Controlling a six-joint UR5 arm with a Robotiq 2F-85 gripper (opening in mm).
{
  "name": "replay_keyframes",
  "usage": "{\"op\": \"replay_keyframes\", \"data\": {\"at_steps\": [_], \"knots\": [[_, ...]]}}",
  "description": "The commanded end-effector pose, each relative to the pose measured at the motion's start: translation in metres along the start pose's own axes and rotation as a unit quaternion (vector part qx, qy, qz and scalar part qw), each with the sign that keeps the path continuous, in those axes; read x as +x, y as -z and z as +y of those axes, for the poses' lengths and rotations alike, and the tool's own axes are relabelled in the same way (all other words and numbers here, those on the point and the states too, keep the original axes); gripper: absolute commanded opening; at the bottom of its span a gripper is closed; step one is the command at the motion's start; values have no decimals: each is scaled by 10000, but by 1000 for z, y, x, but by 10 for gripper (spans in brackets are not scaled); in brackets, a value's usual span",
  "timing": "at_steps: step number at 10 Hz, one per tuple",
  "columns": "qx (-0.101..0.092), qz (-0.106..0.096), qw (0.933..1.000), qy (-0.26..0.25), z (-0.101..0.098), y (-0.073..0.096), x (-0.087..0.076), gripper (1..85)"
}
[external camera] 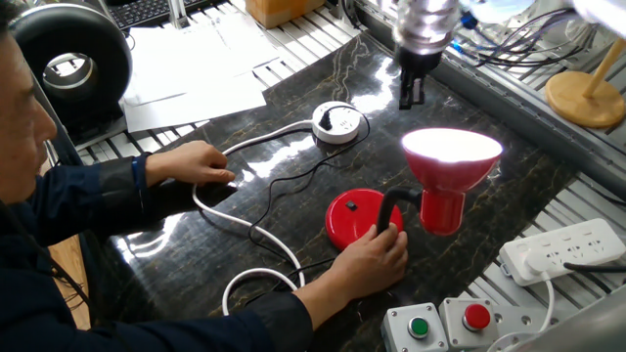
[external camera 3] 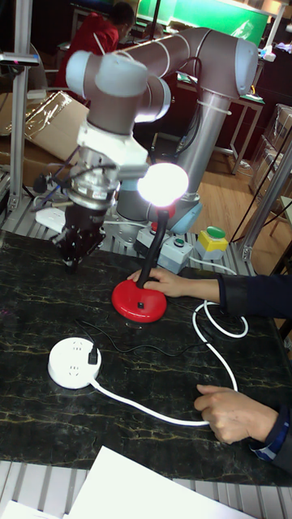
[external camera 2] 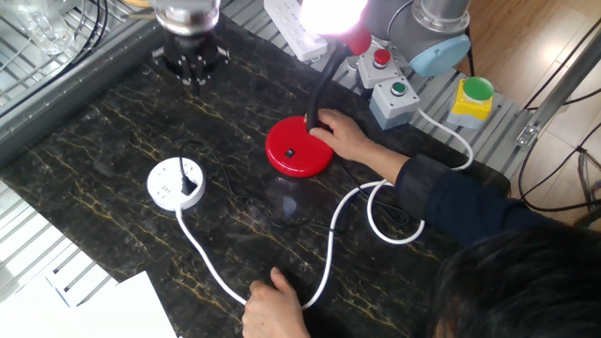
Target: Plug in the power cord of the desk lamp, turn on the socket, and light up the desk lamp
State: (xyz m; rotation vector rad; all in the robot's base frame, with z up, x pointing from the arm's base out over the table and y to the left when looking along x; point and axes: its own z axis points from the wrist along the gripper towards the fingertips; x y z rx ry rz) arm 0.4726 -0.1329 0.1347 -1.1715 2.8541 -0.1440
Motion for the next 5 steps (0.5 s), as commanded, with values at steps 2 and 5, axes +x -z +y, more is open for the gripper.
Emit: {"op": "replay_keyframes", "data": {"at_steps": [2, 5], "knots": [[-96, -323, 9992, -206, 2, 7, -12, 10], [-84, -355, 9992, -162, 2, 5, -15, 10]]}}
